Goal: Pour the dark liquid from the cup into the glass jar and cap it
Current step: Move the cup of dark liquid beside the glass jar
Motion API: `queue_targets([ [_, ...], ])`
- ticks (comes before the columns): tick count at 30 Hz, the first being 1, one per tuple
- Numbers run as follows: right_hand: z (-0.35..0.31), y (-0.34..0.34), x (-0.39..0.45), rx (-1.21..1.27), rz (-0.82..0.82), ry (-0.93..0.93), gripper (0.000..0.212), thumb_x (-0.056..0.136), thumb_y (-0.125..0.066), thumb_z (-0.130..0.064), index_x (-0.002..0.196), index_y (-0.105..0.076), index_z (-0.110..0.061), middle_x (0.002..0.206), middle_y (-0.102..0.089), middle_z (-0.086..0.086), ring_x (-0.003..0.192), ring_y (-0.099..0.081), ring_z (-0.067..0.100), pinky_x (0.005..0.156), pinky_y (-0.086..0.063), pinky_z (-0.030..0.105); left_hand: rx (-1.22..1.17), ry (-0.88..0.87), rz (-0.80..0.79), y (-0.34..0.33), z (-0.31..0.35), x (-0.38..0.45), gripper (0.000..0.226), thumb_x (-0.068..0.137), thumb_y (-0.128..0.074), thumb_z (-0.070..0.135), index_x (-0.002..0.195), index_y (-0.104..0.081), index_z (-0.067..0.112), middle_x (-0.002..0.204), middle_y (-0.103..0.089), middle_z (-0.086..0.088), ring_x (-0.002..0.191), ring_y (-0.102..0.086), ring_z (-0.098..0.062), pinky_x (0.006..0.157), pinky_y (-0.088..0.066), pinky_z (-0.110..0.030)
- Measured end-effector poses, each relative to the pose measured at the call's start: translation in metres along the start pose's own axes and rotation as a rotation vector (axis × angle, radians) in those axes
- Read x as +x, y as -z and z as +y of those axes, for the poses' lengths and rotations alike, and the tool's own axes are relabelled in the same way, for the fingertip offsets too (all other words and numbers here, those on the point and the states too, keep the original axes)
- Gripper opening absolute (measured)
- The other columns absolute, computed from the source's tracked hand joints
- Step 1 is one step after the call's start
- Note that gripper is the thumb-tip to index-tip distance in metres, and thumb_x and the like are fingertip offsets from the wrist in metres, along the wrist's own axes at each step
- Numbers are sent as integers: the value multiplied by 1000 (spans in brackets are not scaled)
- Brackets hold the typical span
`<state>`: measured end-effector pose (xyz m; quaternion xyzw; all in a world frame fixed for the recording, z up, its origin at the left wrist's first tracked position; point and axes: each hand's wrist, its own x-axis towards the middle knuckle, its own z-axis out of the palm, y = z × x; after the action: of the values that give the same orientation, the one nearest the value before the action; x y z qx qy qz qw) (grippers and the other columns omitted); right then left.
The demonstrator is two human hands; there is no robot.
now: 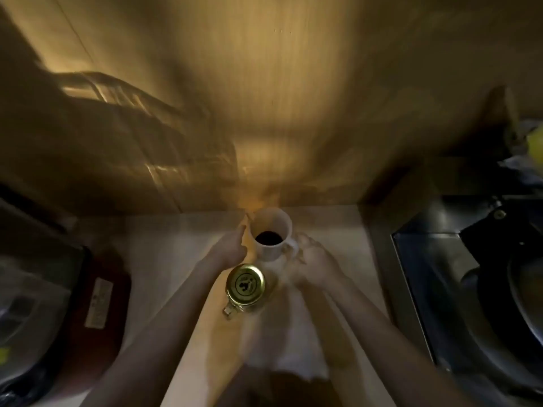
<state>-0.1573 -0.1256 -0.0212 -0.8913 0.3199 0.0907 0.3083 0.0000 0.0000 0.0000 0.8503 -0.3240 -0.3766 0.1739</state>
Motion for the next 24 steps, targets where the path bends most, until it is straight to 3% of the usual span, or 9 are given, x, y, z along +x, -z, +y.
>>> queue_targets([
  [4, -5, -15, -2, 161, 161, 52, 42, 91, -51, -12, 132, -45, -12, 121, -61, 15, 108, -57, 32, 87, -48, 38, -380, -96, -65, 0, -1, 1, 85, 75, -49, -12, 146, -9, 13, 154, -21, -11, 142, -20, -27, 112, -23, -38],
  [7, -5, -18, 1, 256, 196, 2, 28, 91, -49, -9, 118, -58, -10, 105, -69, 16, 97, -63, 33, 78, -51, 38, -520, -117, -97, -2, -1, 1, 84, 73, -48, -17, 143, -18, 17, 146, -28, 2, 138, -23, -16, 111, -23, -33],
  [10, -8, -14, 2, 345, 203, -56, 21, 94, -49, -10, 110, -62, -5, 100, -69, 13, 91, -61, 23, 71, -42, 24, -630, -94, -140, 1, 4, -3, 79, 73, -46, -19, 137, -28, 24, 133, -34, 9, 133, -30, -13, 102, -30, -32],
  [14, -12, 0, 0, 428, 244, -98, 19, 95, -47, -7, 103, -63, 0, 90, -59, 3, 86, -51, 14, 62, -31, 18, -631, -85, -166, 5, 10, -10, 63, 78, -48, -11, 125, -38, 29, 139, -44, -2, 129, -41, -22, 101, -37, -38],
  [18, -13, 15, -9, 376, 298, -78, 21, 97, -45, -11, 101, -60, 3, 97, -65, 20, 87, -57, 28, 70, -42, 33, -565, -104, -138, 10, 32, -26, 51, 86, -50, 6, 133, -36, 19, 126, -45, 1, 116, -42, -17, 93, -36, -32],
  [21, -13, 25, -24, 369, 413, -73, 18, 97, -43, -13, 94, -58, -4, 91, -64, 17, 83, -57, 28, 69, -44, 36, -498, -191, -126, 11, 50, -44, 53, 87, -51, 8, 136, -31, 13, 121, -45, 0, 110, -42, -13, 84, -39, -22],
  [24, -11, 33, -45, 423, 518, -98, 18, 98, -40, -14, 92, -56, -10, 85, -61, 10, 79, -56, 25, 66, -43, 36, -447, -248, -106, 4, 61, -61, 67, 77, -58, 26, 137, -31, 14, 133, -47, -5, 119, -45, -18, 99, -40, -34],
])
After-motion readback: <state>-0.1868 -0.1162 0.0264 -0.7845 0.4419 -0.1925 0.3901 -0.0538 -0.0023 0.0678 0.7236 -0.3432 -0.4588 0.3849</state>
